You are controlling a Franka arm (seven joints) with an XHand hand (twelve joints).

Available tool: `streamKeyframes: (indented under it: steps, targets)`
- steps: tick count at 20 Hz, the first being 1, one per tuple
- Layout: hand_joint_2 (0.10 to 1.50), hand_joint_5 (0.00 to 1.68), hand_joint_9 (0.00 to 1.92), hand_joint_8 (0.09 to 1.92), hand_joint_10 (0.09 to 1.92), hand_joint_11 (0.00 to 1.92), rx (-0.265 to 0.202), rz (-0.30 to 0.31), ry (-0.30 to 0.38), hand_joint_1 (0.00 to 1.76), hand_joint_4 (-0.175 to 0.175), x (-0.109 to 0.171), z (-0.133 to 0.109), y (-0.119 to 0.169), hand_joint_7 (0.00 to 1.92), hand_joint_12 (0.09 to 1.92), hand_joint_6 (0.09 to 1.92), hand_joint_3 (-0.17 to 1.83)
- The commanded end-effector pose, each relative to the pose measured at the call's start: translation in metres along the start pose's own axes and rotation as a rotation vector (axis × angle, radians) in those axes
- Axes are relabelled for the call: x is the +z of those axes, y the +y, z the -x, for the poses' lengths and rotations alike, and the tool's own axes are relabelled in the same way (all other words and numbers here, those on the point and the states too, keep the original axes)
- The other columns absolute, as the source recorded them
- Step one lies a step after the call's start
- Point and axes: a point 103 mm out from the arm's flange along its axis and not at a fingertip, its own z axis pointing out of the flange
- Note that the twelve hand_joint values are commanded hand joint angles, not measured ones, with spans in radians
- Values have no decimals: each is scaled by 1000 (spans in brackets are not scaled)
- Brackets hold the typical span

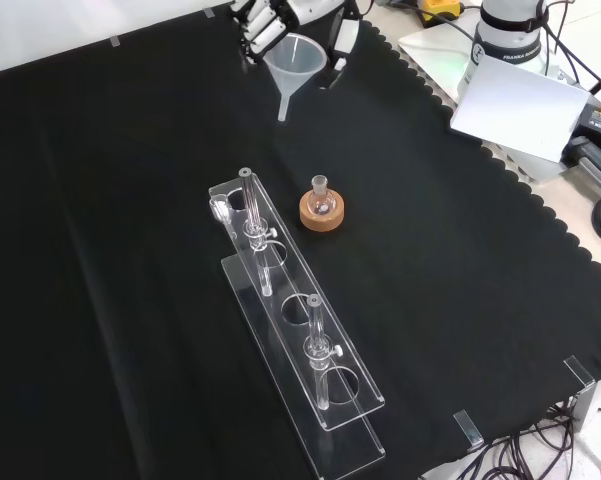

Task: Place the funnel on the round-bottom flask.

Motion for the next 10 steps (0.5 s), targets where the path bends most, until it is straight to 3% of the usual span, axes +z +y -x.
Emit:
streamKeyframes:
  steps: [1,10]
  targets:
    - [710,537,897,740,544,441,20,-19,-4,741,4,17,-4,-16,607,1350,726,429]
    - [712,540,897,742,547,441,14,-53,-1,739,5,50,-30,-15,606,1350,734,437]
